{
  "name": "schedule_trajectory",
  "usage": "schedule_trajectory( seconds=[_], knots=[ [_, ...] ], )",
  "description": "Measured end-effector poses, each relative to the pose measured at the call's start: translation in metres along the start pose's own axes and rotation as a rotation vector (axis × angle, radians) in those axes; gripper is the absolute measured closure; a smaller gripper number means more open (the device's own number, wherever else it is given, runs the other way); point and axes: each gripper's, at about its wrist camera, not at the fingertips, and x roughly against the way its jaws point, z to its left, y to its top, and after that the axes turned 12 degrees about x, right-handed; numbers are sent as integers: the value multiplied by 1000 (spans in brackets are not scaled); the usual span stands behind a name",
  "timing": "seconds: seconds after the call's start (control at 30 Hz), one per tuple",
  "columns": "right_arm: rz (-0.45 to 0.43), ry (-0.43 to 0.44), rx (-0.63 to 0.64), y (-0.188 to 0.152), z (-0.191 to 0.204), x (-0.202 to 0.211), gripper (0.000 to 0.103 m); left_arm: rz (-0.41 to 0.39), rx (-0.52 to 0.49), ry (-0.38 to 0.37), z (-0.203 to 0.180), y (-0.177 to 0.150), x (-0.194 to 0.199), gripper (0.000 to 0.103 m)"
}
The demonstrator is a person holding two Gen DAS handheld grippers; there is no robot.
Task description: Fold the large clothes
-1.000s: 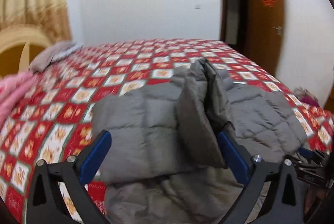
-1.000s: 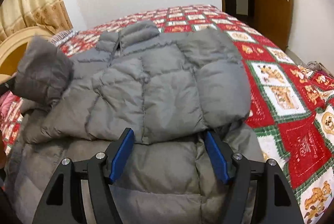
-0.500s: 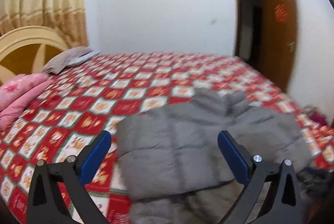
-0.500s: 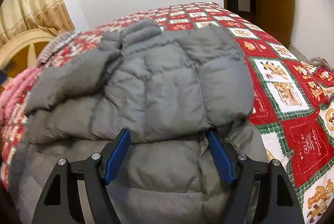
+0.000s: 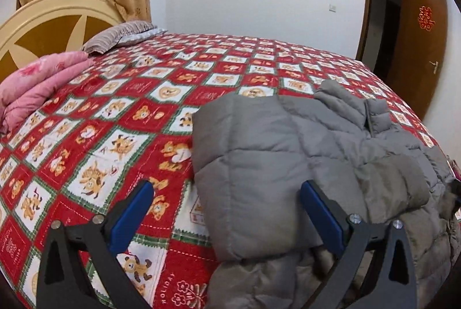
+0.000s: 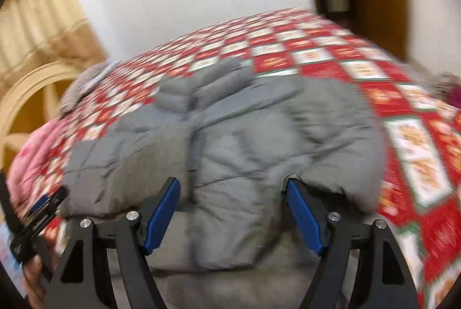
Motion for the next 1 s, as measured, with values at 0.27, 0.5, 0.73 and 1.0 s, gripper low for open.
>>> schedule_trajectory(
  seconds=[0.27,0.5,0.73,1.0],
  knots=[
    [-155,-86,-74,-19,-43,57,29,32,42,-26,8,-7,-8,0],
    [-8,-23,54,15,-42,-12,31,10,45,-8,9,-3,-3,0],
    [132,-81,63,-27,-63,-52,34,76,52,-4,14,-7,-23,0],
    [32,30,20,10,-23,-10,34,43,31,-7,15,3,-2,0]
  ],
)
